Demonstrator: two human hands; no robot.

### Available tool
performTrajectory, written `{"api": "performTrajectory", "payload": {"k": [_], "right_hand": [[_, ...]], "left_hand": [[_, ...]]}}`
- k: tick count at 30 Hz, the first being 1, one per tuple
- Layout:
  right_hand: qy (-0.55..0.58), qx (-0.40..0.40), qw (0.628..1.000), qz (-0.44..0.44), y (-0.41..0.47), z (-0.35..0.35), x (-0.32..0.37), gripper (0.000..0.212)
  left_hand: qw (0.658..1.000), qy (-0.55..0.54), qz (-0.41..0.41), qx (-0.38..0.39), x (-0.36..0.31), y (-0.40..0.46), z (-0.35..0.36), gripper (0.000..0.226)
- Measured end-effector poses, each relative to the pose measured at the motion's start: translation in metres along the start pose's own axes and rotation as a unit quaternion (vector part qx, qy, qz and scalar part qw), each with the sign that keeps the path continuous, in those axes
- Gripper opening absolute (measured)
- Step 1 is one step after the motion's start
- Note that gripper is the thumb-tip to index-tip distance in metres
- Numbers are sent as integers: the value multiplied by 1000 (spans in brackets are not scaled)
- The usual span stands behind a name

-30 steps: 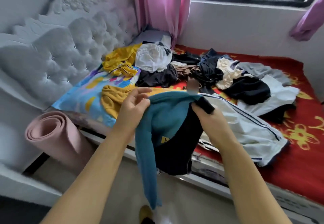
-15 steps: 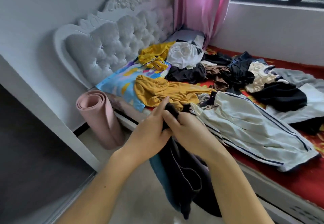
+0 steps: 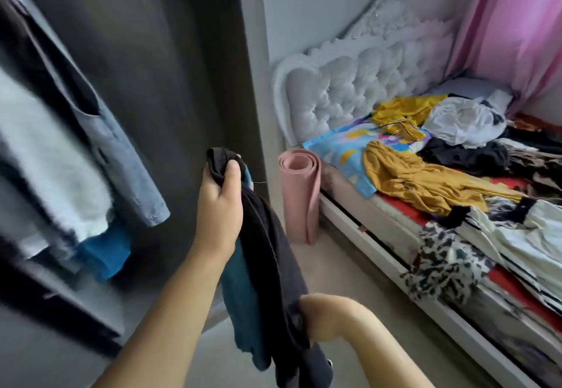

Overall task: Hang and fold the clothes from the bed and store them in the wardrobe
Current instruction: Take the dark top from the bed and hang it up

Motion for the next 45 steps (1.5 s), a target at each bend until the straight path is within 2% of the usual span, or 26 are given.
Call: {"api": "performTrajectory", "payload": {"k": [1, 2, 4, 6, 8, 11, 14, 16, 18, 21, 23, 25, 28, 31, 33, 34, 36, 39, 42, 45], "right_hand": [[19, 22, 1000, -1, 12, 16, 13, 16], [38, 9, 999, -10, 23, 24, 27, 14], [126, -60, 989, -50, 36, 24, 61, 12], [220, -76, 967, -101, 49, 21, 106, 18], [152, -96, 972, -149, 60, 19, 152, 20], [90, -147, 971, -163, 84, 28, 207, 33], [91, -221, 955, -177, 103, 38, 224, 22], [160, -243, 940, -176, 113, 29, 216, 19], [249, -272, 913, -174, 117, 0, 209, 23], [314, -360, 859, -183, 109, -62, 206, 29], [377, -376, 824, -191, 103, -96, 208, 32], [445, -369, 791, -200, 96, -121, 210, 34], [465, -393, 766, -207, 81, -156, 215, 35], [437, -408, 774, -209, 70, -180, 220, 36], [409, -401, 793, -206, 68, -185, 221, 34], [397, -393, 803, -208, 68, -186, 221, 33], [365, -378, 823, -215, 70, -190, 223, 34], [314, -398, 838, -203, 72, -216, 225, 36], [339, -431, 811, -205, 72, -257, 222, 27], [310, -431, 824, -197, 84, -297, 221, 25]], "left_hand": [[1000, -5, 2, -27, -3, 5, -31, 21], [999, -12, 4, -50, -4, 9, -61, 20], [997, -24, 5, -77, -7, 10, -111, 18], [994, -35, 9, -101, -7, 4, -152, 16], [993, -34, 25, -107, -9, -2, -175, 16], [992, -62, 28, -108, -18, -1, -208, 24], [986, -69, 32, -148, -22, 3, -250, 30], [984, -72, 38, -161, -22, 6, -278, 25], [985, -8, 52, -167, -23, 7, -306, 14], [965, 185, 83, -167, -21, 12, -344, 14], [948, 277, 72, -139, -18, 19, -357, 15], [936, 336, 55, -93, -14, 30, -360, 32], [912, 407, 14, 41, -5, 50, -342, 51], [896, 376, -49, 231, 11, 60, -313, 57], [876, 332, -110, 333, 32, 57, -294, 41], [860, 330, -142, 361, 46, 55, -286, 30], [845, 333, -207, 364, 72, 60, -275, 19], [880, 281, -260, 281, 80, 98, -258, 26], [939, 192, -224, 174, 55, 152, -241, 24], [976, 93, -168, 99, 26, 196, -212, 25]]}}
Point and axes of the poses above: each hand's wrist, its own y-axis towards the middle knuckle, its own z-axis out of the palm, x = y × z, the point moved 7 cm from there along y, towards the middle knuckle, and after that the axes turned 1 degree about -z, right-handed, at the moved point
